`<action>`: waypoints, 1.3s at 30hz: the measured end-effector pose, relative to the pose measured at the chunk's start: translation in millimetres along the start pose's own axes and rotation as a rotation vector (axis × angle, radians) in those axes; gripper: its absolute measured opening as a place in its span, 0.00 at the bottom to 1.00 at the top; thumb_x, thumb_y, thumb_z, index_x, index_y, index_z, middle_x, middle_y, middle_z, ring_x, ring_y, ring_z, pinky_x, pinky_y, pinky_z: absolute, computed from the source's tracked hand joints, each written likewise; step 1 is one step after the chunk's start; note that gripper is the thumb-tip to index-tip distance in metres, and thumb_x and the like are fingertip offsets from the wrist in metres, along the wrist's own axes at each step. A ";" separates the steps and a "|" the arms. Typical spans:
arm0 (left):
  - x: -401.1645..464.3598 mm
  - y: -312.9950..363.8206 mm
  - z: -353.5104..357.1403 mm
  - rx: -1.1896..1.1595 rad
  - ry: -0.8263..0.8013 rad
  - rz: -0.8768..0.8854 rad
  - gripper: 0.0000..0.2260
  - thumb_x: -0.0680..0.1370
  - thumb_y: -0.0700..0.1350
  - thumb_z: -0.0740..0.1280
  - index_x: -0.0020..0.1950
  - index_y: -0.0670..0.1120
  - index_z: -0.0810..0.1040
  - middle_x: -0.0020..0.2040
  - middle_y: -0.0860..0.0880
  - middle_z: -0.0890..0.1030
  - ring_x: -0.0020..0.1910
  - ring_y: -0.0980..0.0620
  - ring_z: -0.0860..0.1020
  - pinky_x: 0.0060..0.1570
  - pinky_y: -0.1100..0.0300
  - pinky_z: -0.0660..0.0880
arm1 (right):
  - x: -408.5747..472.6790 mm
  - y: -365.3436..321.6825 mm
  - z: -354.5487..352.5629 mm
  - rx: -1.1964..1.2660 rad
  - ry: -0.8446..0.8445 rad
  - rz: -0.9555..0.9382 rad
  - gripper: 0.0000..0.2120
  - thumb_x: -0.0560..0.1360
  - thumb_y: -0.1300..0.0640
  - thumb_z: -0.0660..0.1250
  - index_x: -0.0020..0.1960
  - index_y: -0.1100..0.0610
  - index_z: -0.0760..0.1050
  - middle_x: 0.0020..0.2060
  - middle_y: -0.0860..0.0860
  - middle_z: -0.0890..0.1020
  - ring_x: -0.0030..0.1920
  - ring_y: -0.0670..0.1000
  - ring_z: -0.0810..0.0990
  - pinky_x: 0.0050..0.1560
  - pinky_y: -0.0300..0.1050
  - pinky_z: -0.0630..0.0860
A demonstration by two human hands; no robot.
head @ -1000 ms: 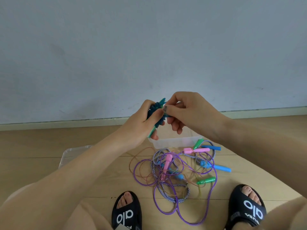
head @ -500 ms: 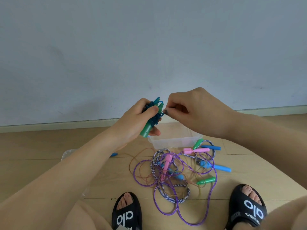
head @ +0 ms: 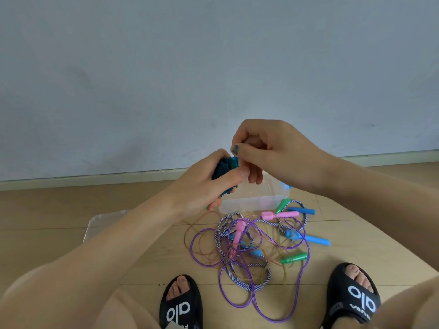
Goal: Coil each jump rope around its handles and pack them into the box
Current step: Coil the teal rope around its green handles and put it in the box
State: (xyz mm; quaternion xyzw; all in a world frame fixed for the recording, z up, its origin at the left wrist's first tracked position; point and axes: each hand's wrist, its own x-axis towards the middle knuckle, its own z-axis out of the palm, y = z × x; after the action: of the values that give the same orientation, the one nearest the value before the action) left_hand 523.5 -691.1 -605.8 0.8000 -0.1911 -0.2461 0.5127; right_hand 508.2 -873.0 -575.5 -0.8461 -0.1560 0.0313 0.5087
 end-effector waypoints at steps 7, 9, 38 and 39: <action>6.7 -5.0 -2.9 0.320 0.138 0.079 0.13 0.75 0.59 0.69 0.52 0.53 0.74 0.34 0.54 0.77 0.25 0.58 0.72 0.28 0.60 0.71 | -1.1 -3.2 -2.8 -0.249 -0.015 -0.168 0.03 0.78 0.61 0.64 0.46 0.57 0.75 0.31 0.50 0.79 0.32 0.52 0.75 0.35 0.42 0.72; 5.2 -4.2 -2.9 0.388 0.156 0.089 0.06 0.75 0.58 0.68 0.46 0.61 0.73 0.31 0.61 0.76 0.26 0.62 0.72 0.28 0.70 0.66 | -2.8 -3.0 2.3 -0.350 -0.029 -0.253 0.02 0.78 0.61 0.64 0.47 0.57 0.76 0.31 0.50 0.77 0.32 0.51 0.72 0.33 0.39 0.68; 0.2 -2.8 -4.0 0.394 0.233 0.128 0.09 0.77 0.55 0.67 0.43 0.53 0.71 0.34 0.46 0.76 0.30 0.47 0.74 0.31 0.49 0.73 | -7.9 4.2 4.4 -0.199 0.090 -0.078 0.04 0.76 0.55 0.69 0.51 0.50 0.80 0.46 0.44 0.81 0.46 0.45 0.80 0.43 0.33 0.75; 0.3 -3.4 -4.9 0.413 0.235 0.134 0.09 0.77 0.55 0.67 0.43 0.52 0.71 0.32 0.49 0.75 0.28 0.51 0.72 0.29 0.53 0.71 | -8.3 3.2 5.8 -0.192 0.100 -0.079 0.05 0.76 0.53 0.69 0.51 0.49 0.80 0.47 0.45 0.81 0.46 0.45 0.80 0.43 0.34 0.75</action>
State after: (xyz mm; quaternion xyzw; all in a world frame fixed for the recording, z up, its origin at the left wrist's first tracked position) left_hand 526.9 -686.3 -607.2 0.8964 -0.2292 -0.0727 0.3723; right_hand 499.9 -871.9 -582.0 -0.8847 -0.1657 -0.0462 0.4333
